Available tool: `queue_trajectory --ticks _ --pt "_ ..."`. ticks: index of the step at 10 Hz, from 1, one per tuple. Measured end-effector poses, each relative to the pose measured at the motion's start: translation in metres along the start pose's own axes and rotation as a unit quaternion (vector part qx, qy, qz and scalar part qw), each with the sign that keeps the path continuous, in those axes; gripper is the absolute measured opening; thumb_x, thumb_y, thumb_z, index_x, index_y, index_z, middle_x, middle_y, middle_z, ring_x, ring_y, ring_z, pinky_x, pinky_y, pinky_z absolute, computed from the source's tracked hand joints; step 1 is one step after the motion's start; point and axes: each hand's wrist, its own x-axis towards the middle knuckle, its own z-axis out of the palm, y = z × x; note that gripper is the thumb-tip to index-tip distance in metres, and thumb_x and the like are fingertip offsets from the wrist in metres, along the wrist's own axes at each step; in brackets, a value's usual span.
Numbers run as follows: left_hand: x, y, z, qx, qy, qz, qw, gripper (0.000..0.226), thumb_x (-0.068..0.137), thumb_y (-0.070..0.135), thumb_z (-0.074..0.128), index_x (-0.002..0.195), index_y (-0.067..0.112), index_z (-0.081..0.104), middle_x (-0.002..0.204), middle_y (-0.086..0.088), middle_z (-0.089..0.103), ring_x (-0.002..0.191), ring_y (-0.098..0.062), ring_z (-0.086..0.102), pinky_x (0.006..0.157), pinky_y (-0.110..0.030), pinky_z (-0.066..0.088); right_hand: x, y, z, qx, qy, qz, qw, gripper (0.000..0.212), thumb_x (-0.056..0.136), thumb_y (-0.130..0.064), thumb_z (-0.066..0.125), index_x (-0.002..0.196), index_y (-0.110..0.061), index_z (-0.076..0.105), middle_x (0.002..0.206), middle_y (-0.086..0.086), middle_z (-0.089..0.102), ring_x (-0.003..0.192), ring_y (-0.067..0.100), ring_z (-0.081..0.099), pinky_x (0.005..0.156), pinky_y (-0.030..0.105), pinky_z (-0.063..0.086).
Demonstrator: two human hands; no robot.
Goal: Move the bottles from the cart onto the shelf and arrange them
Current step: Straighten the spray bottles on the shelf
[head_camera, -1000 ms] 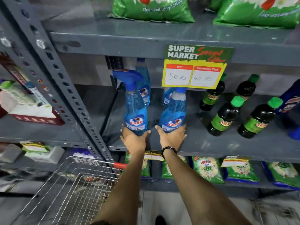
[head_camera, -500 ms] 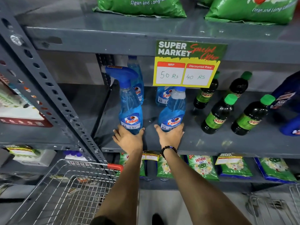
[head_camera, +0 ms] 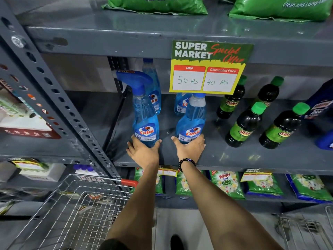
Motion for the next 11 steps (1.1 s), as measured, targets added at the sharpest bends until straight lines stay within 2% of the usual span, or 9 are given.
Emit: queue_trajectory --ticks 5,8,10,11 --pt "0.000 -0.002 0.002 0.010 -0.001 -0.001 1.000 0.107 0.058 0.054 0.076 0.139 0.007 0.026 0.145 -0.024 0.036 0.140 -0.034 0.022 0.117 -0.043 0.010 -0.002 0.000 0.000 -0.025 -0.010 0.003 1.000 0.107 0.051 -0.050 0.081 0.133 -0.004 0.031 0.137 0.016 0.047 0.132 0.030 0.038 0.118 0.040 0.022" --pt "0.000 -0.002 0.001 0.022 0.002 0.013 1.000 0.107 0.056 0.054 0.077 0.138 0.005 0.029 0.142 -0.024 0.041 0.137 -0.036 0.027 0.117 -0.046 0.013 -0.002 0.001 0.001 -0.030 -0.010 -0.001 0.999 0.108 0.051 -0.047 0.081 0.136 -0.004 0.029 0.139 0.017 0.045 0.134 0.031 0.036 0.118 0.040 0.019" --pt "-0.002 0.001 -0.004 0.029 -0.016 0.004 0.999 0.112 0.056 0.055 0.076 0.142 0.006 0.022 0.144 -0.022 0.039 0.139 -0.034 0.024 0.117 -0.045 0.012 -0.002 0.001 -0.002 -0.035 -0.044 0.005 0.998 0.126 0.053 -0.052 0.081 0.145 -0.003 0.011 0.151 0.016 0.031 0.141 0.028 0.025 0.119 0.037 0.013" --pt "-0.001 0.001 -0.008 0.034 -0.036 0.005 0.999 0.117 0.058 0.051 0.078 0.144 0.004 0.015 0.147 -0.023 0.035 0.140 -0.033 0.022 0.118 -0.043 0.010 -0.003 0.004 -0.006 -0.040 -0.065 0.002 0.997 0.132 0.053 -0.048 0.083 0.145 0.001 0.003 0.153 0.018 0.024 0.143 0.029 0.021 0.120 0.036 0.010"
